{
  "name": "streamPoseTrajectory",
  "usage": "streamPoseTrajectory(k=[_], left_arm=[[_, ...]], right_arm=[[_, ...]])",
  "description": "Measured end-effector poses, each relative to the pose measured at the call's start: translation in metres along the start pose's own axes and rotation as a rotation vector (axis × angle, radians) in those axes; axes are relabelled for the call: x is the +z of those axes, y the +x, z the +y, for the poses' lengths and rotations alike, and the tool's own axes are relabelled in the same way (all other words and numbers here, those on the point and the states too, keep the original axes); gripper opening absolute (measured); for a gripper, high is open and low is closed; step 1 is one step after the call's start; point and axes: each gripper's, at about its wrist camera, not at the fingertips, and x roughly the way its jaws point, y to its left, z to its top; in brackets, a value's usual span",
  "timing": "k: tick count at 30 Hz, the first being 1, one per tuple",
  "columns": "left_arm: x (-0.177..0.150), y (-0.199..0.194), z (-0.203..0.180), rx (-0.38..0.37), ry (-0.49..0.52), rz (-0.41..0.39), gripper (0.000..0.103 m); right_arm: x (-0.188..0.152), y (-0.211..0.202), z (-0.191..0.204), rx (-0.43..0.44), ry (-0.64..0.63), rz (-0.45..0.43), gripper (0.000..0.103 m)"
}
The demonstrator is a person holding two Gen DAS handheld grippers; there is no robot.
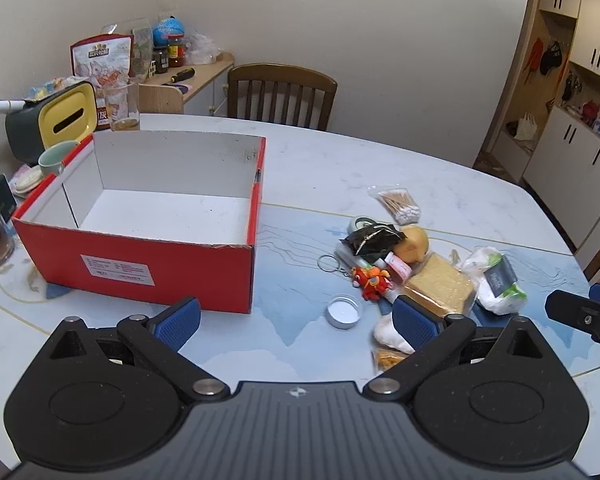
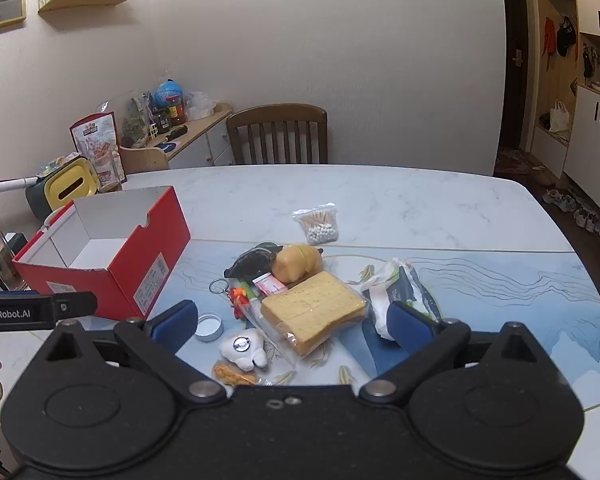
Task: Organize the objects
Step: 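Move the right gripper toward the bagged toothbrush pack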
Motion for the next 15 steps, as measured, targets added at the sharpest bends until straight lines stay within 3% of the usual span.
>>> streamPoseTrajectory(k=[15], left_arm=[[0.0039,0.0047,-0.0095,-0.028,0.037,0.001,0.103]], right_arm=[[0.0016,0.0072,0.0056,-0.014,-0.031,0.024,0.1]])
